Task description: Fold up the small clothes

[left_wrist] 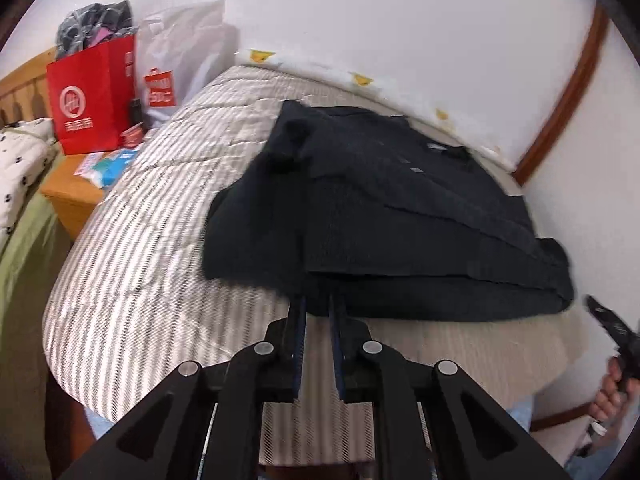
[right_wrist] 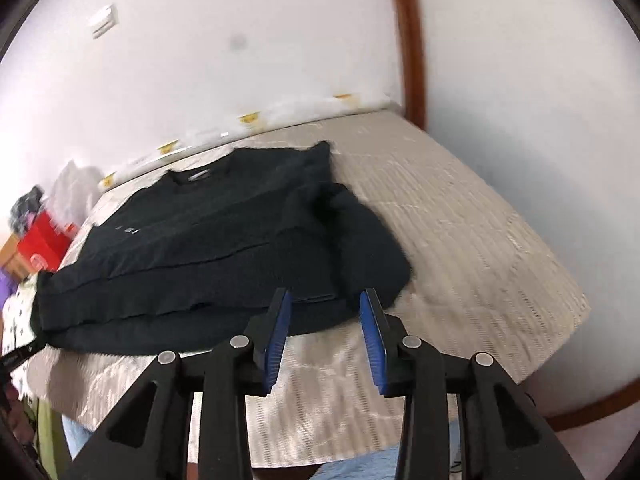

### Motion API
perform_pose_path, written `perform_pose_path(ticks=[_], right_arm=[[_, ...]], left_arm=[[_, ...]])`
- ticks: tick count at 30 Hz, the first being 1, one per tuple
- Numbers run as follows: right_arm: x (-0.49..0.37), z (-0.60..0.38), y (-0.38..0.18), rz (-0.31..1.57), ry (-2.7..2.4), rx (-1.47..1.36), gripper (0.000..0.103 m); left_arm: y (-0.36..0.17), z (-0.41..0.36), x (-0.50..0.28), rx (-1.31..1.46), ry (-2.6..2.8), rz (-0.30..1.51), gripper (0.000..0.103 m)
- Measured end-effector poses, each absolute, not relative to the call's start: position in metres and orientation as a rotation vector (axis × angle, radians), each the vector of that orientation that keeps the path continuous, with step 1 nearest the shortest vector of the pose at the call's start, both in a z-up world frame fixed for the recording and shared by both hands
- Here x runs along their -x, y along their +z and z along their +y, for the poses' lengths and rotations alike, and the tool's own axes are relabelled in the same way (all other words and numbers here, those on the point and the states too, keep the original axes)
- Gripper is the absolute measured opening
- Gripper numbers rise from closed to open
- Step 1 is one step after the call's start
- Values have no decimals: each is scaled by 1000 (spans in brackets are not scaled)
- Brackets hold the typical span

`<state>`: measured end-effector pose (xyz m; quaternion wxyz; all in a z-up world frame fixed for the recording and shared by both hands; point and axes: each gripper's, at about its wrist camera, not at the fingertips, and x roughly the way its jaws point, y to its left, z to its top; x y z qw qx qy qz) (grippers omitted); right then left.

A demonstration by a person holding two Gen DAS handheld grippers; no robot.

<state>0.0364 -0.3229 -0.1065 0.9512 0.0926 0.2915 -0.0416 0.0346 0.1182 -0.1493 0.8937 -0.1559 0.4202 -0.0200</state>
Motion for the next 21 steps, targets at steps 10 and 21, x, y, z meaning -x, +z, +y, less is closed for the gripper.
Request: perform_pose_path(ticks=[10,21], right_arm=[[-64,-276,-138,681,40,-145,15],[-71,-271,-133,661,-4,-57,12]], left_arm=[[-138,79,-46,201,-164,861,12],[-152,66,-77,144,-192,913,9]])
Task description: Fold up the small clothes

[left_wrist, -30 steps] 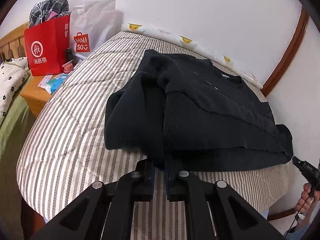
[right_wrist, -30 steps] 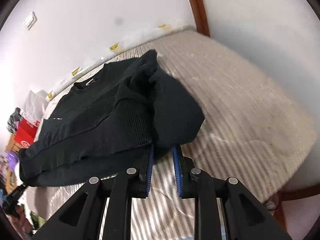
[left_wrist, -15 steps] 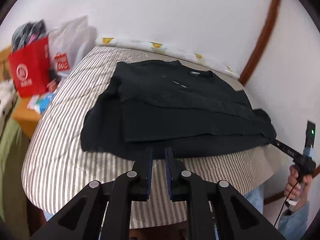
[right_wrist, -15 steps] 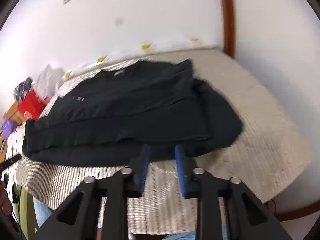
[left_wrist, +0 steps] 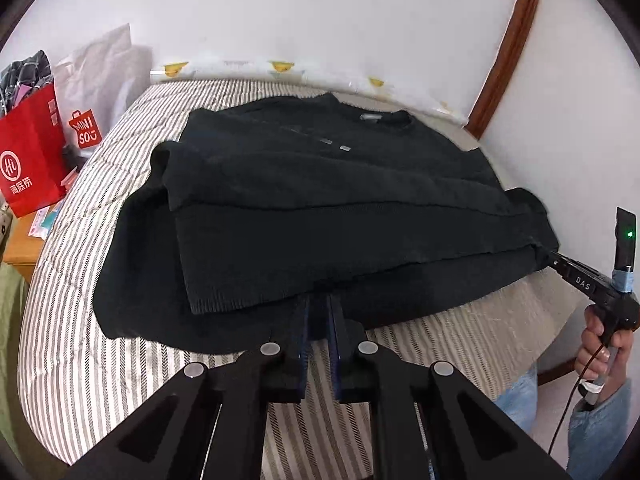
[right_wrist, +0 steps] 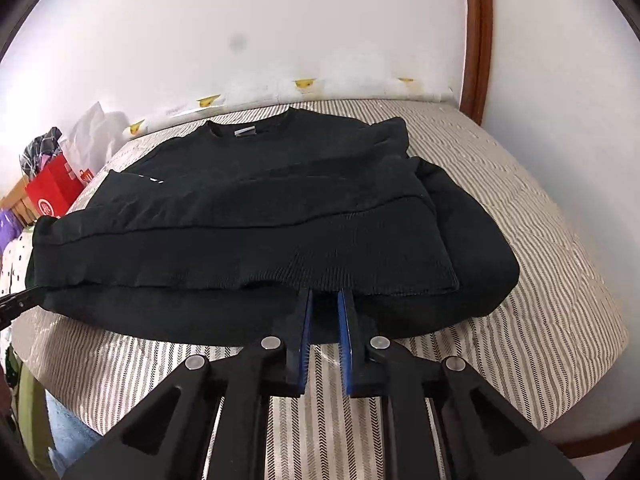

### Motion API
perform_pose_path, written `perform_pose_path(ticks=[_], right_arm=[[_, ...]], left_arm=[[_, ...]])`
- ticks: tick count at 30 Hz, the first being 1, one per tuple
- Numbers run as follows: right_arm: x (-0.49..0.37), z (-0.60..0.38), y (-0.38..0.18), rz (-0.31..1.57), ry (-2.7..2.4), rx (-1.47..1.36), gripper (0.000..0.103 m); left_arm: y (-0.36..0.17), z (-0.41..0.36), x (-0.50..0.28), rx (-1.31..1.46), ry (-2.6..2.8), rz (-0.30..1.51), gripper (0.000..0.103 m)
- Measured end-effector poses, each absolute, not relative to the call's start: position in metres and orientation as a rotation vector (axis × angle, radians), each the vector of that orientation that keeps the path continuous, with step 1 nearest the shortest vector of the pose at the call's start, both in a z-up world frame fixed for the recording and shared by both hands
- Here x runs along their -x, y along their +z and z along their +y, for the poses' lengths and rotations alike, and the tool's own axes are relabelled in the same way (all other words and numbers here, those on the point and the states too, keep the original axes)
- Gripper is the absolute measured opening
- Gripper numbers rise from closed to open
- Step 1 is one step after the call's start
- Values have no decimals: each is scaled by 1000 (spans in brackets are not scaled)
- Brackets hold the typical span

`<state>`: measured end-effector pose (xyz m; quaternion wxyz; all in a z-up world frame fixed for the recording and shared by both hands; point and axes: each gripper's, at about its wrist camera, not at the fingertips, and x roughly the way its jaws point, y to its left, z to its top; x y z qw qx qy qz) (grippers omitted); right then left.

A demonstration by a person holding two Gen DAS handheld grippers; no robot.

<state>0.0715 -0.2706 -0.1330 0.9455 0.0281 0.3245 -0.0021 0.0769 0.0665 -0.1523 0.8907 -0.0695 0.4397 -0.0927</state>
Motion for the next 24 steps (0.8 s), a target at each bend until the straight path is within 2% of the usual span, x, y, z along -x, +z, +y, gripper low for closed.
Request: perform_pose_path(ticks=[6,24], right_arm=[[-81,-270,-140,689,-16,-40,12],[-162,-274,-107,670,-38,-115,12]], left_arm=[[-169,66,-89,128,-180,977,9],[-131,79,-158,131,-143,905,9]])
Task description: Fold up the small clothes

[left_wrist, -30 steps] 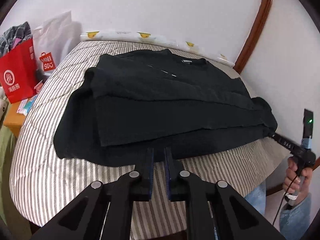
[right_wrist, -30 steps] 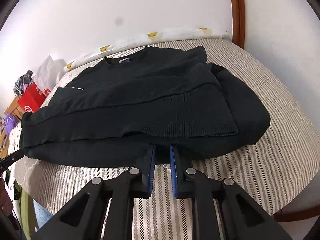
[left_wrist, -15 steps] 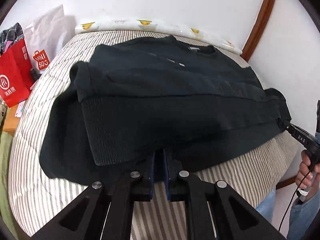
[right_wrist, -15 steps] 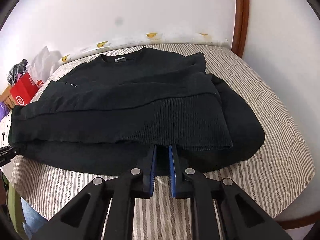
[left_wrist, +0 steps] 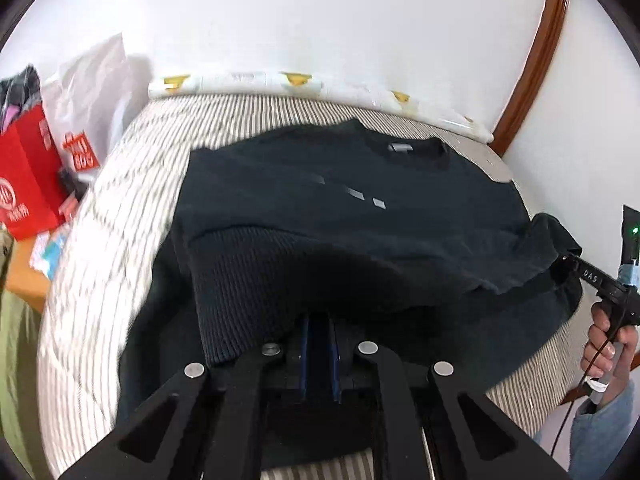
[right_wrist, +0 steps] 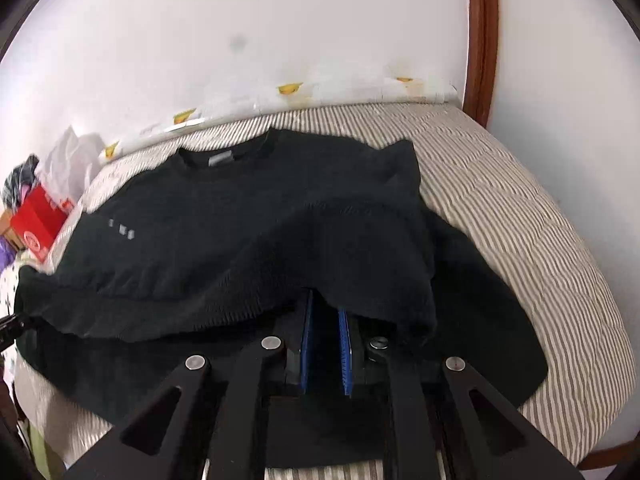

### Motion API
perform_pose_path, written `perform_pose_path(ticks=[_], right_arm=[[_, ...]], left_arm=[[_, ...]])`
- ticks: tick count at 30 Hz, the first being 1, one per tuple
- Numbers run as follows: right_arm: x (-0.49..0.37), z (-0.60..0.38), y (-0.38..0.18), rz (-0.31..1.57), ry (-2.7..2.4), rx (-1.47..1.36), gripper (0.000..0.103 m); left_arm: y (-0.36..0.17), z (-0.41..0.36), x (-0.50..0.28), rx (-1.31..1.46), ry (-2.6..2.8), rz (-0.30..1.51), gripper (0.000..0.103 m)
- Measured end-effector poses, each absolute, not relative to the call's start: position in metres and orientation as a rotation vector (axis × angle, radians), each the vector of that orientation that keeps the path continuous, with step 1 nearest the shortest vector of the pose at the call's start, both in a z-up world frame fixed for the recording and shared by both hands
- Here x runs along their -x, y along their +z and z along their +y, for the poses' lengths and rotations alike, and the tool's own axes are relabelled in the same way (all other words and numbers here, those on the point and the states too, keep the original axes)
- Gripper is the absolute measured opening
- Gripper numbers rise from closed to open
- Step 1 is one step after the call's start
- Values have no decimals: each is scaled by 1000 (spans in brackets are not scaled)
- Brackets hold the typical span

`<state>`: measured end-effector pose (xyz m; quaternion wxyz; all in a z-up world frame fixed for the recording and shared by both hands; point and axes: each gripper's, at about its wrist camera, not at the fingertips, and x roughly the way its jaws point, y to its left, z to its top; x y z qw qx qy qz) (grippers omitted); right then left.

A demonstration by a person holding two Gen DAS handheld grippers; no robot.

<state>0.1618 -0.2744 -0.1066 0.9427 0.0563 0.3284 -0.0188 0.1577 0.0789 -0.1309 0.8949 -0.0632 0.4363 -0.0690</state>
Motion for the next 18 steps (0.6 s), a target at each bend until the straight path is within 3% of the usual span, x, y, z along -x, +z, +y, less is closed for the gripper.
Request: perform_pose_path(ticks=[18], right_arm=[[-264,-284,-62,621,-76,-202,12]], left_arm=[[-100,90,-247,200,-211,900,11]])
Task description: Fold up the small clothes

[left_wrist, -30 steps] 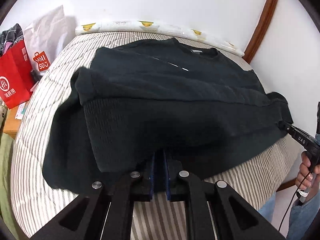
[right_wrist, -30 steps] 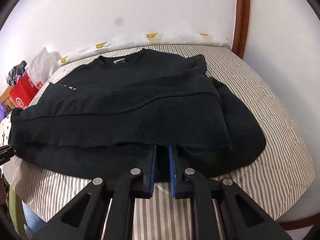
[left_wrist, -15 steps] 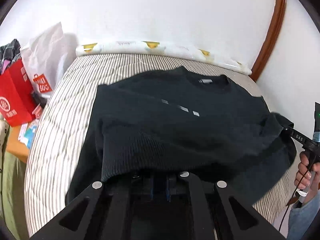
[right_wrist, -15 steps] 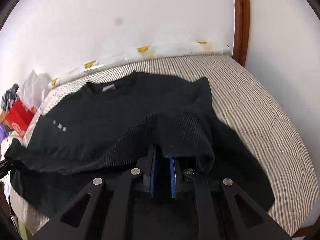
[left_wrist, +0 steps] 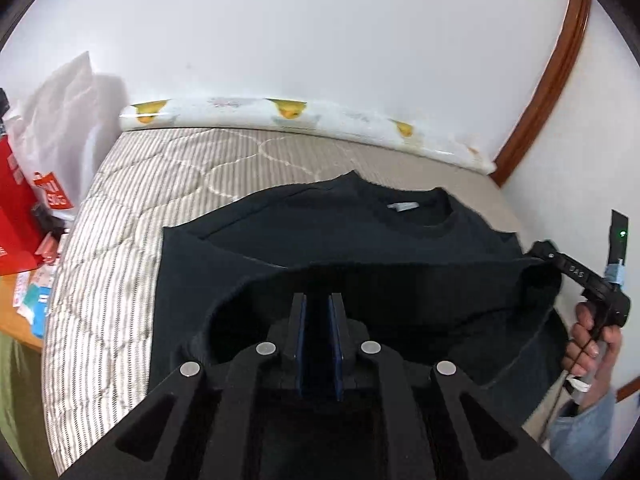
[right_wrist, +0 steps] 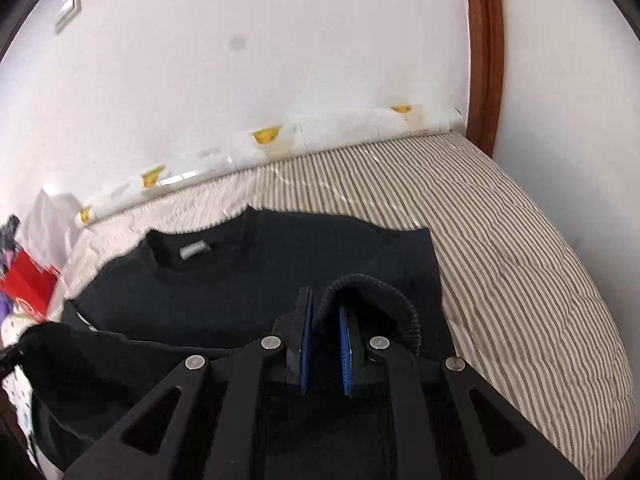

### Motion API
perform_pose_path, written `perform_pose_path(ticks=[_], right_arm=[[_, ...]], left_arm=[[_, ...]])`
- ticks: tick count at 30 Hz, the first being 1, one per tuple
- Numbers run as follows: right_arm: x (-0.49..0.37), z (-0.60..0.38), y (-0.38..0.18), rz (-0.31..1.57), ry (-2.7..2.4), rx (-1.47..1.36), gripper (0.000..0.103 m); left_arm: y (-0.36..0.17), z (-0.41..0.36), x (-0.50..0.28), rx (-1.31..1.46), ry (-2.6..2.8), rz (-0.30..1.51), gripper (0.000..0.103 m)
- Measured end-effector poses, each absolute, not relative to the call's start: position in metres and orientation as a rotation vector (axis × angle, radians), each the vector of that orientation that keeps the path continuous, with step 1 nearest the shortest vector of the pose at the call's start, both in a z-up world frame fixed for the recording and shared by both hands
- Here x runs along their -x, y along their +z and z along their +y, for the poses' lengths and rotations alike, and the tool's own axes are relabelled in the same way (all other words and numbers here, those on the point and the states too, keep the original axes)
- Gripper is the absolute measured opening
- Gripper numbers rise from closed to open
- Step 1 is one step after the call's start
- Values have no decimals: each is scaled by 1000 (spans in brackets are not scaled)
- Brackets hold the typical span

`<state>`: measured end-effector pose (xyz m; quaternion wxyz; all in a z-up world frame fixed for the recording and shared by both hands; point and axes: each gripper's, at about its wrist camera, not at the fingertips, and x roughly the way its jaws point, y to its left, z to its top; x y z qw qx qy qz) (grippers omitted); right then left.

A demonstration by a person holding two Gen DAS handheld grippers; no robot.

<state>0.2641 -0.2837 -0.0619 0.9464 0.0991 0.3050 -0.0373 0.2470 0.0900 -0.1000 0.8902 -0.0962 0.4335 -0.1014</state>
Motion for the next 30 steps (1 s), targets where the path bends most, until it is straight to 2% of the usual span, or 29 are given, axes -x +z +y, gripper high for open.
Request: perform_pose_path(ticks=[2,6,11,15,16,20,25,30], right_arm=[[-261,-281,-54,597,-67,-205,12],[-244,-279,-34,532,-66,-175,13],[-221,-285,-21,507,-73,-149,18],[-205,-295,-33,530,-81,-116,39],[-204,-297,-37,543,-81,-106,42],[-205,-298,-60,613,-65,-47,46],[-217,-300,-73,636,-29,-36,62],[-244,-300,-82,688,2,-21,67]], left_arm=[[-93,92,-241,211,-222,870,14],[-81,98,-227,216,-223,831,31],[-80,110,-214,225,-192,828,34],[-88,129,-200,254,-155,840,34],[-90,133,-197,259,-149,841,34],[-99,145,-194,260,-134,858,51],[-115,146,-208,227,-143,893,51],[-135,139,-232,185,-153,947,51]])
